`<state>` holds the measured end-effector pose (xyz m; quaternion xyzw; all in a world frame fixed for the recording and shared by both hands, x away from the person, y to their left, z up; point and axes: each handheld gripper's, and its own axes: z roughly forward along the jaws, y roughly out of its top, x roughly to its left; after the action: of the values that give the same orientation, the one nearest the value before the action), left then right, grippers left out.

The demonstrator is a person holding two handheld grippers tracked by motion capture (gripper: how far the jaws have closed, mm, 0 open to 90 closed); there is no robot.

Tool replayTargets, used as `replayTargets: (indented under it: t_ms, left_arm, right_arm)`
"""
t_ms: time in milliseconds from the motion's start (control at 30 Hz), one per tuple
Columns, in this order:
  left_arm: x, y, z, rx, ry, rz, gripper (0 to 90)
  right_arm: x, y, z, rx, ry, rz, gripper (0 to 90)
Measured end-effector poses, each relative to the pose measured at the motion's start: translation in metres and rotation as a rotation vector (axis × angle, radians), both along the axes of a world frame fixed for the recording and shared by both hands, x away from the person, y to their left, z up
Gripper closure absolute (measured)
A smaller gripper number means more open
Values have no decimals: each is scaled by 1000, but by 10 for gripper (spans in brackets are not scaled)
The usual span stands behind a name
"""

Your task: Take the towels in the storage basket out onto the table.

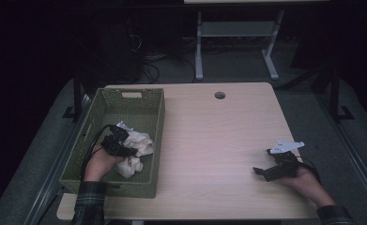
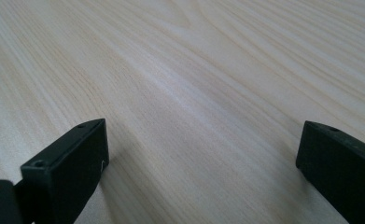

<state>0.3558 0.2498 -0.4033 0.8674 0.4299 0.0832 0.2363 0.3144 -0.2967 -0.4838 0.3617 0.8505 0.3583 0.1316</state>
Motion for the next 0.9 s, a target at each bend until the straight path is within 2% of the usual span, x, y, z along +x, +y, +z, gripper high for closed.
replayTargets:
  t_ms: [167, 433, 633, 900]
  left_arm:
    - [-2, 7, 12, -64, -32, 13, 699]
    - [-7, 13, 34, -160, -89, 2, 700]
    - [-12, 18, 51, -230, -153, 18, 701]
    - [-18, 21, 69, -310, -213, 25, 701]
  right_arm:
    - [0, 0, 0, 0, 1, 0, 18]
    - [0, 0, 0, 0, 0, 0, 18]
    - [0, 0, 0, 0, 0, 0, 18]
    - [0, 0, 0, 0, 0, 0, 18]
